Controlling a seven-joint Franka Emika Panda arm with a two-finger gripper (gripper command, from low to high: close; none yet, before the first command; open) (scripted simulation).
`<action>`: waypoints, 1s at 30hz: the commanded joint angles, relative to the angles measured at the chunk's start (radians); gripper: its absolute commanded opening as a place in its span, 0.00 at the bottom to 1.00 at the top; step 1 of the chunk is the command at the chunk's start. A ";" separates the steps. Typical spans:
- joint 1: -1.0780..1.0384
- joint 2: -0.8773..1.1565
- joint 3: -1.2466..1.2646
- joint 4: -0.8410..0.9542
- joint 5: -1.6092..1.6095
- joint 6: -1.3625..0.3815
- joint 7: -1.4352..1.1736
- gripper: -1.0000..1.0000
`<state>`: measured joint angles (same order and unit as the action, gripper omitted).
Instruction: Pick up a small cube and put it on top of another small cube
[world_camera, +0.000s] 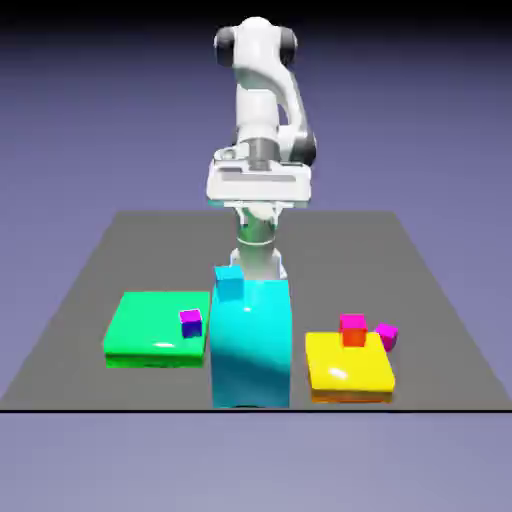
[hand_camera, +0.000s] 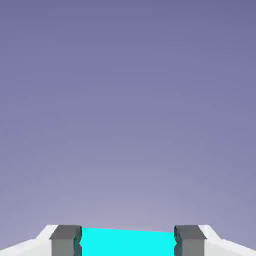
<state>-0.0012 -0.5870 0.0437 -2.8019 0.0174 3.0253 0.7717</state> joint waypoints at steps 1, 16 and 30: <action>-0.011 -0.014 0.036 0.007 0.014 -0.010 0.025 0.50; -0.176 -0.225 0.580 0.108 0.231 -0.155 0.406 0.50; -0.329 -0.422 1.087 0.202 0.433 -0.291 0.762 0.50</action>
<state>-0.3304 -1.0090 1.1309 -2.5997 0.4499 2.7342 1.5338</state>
